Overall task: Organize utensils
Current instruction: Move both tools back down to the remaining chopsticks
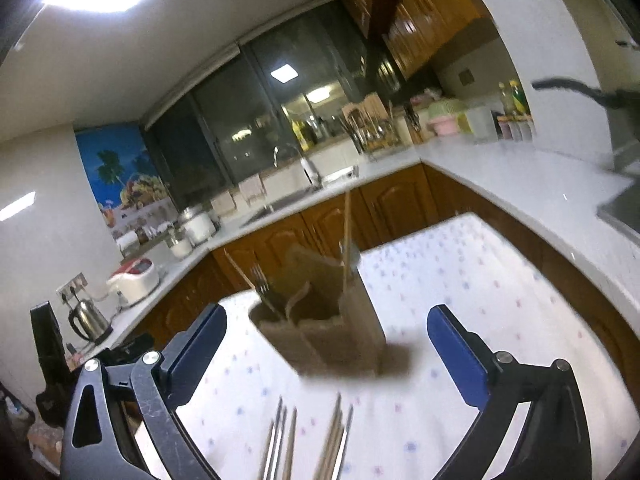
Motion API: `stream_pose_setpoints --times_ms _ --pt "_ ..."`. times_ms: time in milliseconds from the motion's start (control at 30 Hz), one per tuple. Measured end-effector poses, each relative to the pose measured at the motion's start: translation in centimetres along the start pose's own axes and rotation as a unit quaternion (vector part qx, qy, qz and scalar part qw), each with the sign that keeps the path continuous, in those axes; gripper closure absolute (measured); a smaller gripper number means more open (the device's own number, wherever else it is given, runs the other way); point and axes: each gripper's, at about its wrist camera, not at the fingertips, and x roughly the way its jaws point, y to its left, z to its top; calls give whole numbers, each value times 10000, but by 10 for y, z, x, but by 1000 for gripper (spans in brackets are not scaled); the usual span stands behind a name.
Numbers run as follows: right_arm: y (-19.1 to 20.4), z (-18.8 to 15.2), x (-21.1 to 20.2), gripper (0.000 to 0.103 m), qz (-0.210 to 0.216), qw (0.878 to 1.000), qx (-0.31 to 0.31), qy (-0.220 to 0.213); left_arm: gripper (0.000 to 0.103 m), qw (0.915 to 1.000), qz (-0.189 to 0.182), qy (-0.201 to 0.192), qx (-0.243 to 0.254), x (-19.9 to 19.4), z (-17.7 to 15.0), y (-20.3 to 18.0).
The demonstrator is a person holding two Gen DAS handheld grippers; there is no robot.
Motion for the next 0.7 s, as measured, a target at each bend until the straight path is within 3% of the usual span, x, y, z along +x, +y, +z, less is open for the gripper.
stream_pose_setpoints --times_ms 167,367,400,533,700 --pt "-6 -25 -6 2 -111 9996 71 257 20 9996 116 233 -132 -4 -25 12" --pt "5 -57 -1 4 -249 9969 -321 669 20 9980 350 470 -240 -5 -53 30" --pt "7 -65 3 10 -288 9956 -400 797 20 9976 398 514 -257 -4 -56 33" --pt "18 -102 35 50 -344 9842 -652 1607 20 9954 519 730 -329 -1 -67 44" --pt "35 -138 75 74 -476 9633 -1130 2389 20 9943 581 840 -312 0 -71 47"
